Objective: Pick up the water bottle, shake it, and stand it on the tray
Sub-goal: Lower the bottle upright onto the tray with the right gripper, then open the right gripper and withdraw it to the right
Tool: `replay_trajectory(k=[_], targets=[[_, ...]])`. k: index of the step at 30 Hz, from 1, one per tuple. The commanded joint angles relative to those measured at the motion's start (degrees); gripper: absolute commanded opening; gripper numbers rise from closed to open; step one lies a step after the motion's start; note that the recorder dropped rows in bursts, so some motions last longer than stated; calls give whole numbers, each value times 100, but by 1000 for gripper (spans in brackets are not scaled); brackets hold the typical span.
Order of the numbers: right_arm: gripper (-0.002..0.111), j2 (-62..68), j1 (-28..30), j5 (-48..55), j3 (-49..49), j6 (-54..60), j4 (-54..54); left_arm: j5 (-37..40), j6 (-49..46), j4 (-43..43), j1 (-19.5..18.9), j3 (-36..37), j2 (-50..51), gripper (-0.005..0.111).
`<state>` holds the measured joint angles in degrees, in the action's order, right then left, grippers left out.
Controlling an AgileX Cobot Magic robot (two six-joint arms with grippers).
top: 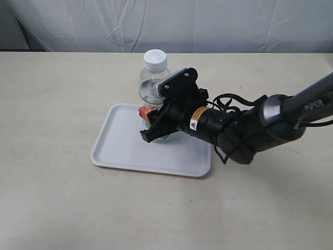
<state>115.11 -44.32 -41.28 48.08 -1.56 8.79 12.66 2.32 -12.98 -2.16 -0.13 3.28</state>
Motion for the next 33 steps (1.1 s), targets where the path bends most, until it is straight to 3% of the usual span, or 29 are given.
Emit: replay_trajectory(k=[1,18,22,25,27,29,33], targets=[[-1,-54,32,13,19,55,33,-76,26,-16,-5,13,-24,0],[1,-54,32,265,19,54,-435,-76,26,-16,-5,13,-24,0],[21,-54,32,410,19,-83,-435,-76,26,-16,-5,13,-24,0],[55,-54,32,580,19,-144,-424,-76,26,-16,-5,13,-24,0],[67,-54,32,630,19,-144,-424,-76,26,-16,-5,13,-24,0],[73,-54,32,728,19,-144,-424,-76,26,-16,-5,13,-24,0],[73,-235,32,1252,19,-164,-437,-76,26,-16,-5,13,-24,0]])
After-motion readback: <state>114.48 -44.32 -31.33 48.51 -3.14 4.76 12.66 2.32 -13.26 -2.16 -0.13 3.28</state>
